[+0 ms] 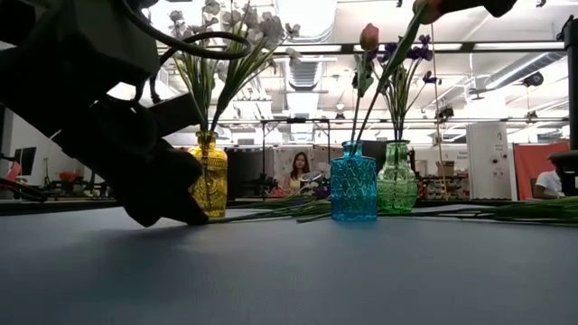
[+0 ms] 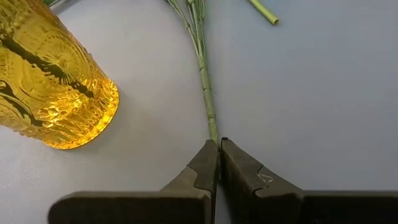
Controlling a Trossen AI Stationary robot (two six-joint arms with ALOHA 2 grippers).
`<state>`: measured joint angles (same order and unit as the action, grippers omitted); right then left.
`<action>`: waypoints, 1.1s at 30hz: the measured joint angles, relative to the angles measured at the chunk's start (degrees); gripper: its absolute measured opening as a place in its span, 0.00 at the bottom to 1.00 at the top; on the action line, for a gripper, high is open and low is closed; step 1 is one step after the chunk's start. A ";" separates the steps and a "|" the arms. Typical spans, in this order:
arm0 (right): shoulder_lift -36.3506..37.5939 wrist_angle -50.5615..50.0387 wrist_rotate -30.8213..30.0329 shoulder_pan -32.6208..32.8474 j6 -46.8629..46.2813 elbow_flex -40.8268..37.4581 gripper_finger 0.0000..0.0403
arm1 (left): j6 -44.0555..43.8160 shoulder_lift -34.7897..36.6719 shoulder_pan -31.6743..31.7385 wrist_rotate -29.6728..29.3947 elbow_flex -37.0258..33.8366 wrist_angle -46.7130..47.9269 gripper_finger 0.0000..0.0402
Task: Sort flowers into vase by color
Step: Put the top violet flowers into the green flower vase
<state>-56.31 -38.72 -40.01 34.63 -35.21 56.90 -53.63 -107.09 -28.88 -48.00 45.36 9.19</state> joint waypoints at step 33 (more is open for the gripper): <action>0.00 -0.04 1.51 0.00 0.16 0.07 0.63 | 1.27 11.65 -7.50 24.10 -0.09 10.27 0.11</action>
<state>-56.31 -38.76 -38.50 34.63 -35.05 56.97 -52.36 -95.44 -36.38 -23.90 45.28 19.46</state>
